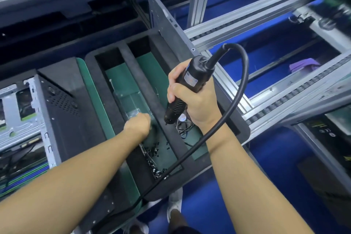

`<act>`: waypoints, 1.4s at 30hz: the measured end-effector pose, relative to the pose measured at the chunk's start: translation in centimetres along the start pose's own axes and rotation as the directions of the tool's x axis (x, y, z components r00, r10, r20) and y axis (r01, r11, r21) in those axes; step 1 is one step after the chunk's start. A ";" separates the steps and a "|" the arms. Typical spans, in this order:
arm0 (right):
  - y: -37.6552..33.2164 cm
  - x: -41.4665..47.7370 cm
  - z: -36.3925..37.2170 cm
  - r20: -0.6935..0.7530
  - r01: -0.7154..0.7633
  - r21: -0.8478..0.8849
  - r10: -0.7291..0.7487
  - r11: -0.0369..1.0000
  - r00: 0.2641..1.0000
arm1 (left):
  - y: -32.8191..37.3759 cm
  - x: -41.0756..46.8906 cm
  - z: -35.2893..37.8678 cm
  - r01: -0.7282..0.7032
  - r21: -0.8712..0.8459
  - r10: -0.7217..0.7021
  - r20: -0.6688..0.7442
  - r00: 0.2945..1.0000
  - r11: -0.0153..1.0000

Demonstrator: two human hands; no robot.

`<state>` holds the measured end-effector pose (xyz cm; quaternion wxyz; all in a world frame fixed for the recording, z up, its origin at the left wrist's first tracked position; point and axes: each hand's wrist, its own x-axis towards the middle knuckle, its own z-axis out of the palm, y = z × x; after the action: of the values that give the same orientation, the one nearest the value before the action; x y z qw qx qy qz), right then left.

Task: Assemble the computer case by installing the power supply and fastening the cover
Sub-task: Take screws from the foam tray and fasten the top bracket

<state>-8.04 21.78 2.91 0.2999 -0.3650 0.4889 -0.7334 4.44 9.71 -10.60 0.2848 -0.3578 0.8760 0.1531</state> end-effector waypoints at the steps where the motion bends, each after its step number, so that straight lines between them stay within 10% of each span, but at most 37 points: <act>1: -0.4 0.3 0.4 0.009 0.009 0.000 -0.009 1.000 1.000 | -0.1 -0.3 -1.4 0.033 -0.334 -0.024 0.031 0.999 0.942; 3: -1.5 1.1 1.5 0.029 0.035 0.006 -0.035 0.999 0.999 | -0.6 -1.3 -4.0 0.095 -0.818 -0.007 0.111 0.994 0.568; 7: -4.5 3.2 4.8 0.042 0.095 0.087 -0.099 0.992 0.994 | -3.7 -5.1 -8.6 0.114 -0.989 0.064 0.108 0.992 -0.095; 14: -9.7 5.5 12.8 0.134 0.214 0.209 -0.245 0.954 0.960 | -9.5 -12.2 -10.0 -0.021 -0.828 0.109 -0.098 0.989 -0.560; 20: -10.2 4.9 19.4 0.196 0.178 0.309 -0.246 0.934 0.949 | -13.3 -16.1 -9.5 -0.121 -0.724 0.037 -0.198 0.979 -0.679; 42: -8.0 2.6 29.4 0.354 0.181 0.255 -0.266 0.950 0.897 | -21.5 -21.1 -6.3 -0.525 -0.754 -0.169 -0.502 0.848 -0.394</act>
<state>14.23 7.81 18.57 0.3406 -0.5208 0.2928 -0.7259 29.62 3.14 5.88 -0.3605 -0.2930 0.4433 0.7666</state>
